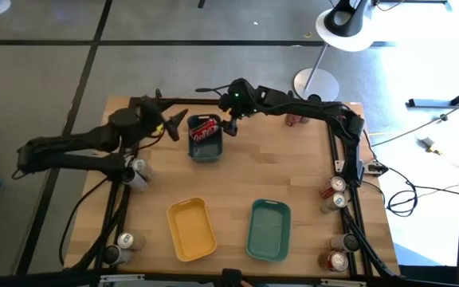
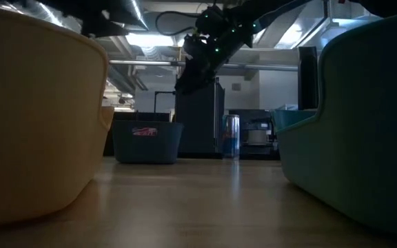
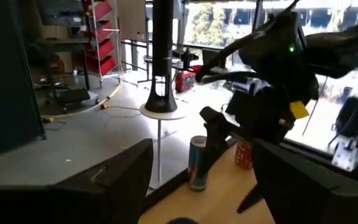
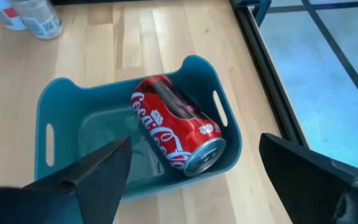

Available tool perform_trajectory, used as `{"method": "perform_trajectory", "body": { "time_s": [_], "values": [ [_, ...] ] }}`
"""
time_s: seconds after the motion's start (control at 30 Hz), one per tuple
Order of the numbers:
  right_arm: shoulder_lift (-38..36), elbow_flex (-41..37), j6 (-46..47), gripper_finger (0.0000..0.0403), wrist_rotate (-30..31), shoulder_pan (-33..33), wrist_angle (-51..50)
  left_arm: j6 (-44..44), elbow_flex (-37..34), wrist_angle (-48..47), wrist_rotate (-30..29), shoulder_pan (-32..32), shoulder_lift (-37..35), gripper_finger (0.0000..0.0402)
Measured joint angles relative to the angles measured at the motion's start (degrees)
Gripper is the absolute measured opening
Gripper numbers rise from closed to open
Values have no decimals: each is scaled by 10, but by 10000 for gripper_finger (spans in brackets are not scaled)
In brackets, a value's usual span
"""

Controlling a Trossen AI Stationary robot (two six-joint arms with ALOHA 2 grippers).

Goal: Sort soda cans
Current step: Put the red and white soda can into the blue bin

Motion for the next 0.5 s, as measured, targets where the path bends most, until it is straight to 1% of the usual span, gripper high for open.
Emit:
{"method": "perform_trajectory", "body": {
  "time_s": [0.13,0.2,0.37,0.5],
  "values": [
    [-3,0,-11,351,2,0,-8,36,47,-4,18,16,58,263],
    [-5,0,-14,351,2,0,-9,40,69,-16,25,20,83,263],
    [-14,0,-27,351,4,0,-16,20,131,-123,57,36,140,263],
    [-28,0,-46,351,14,0,-41,5,190,-224,109,59,191,263]
  ]
}}
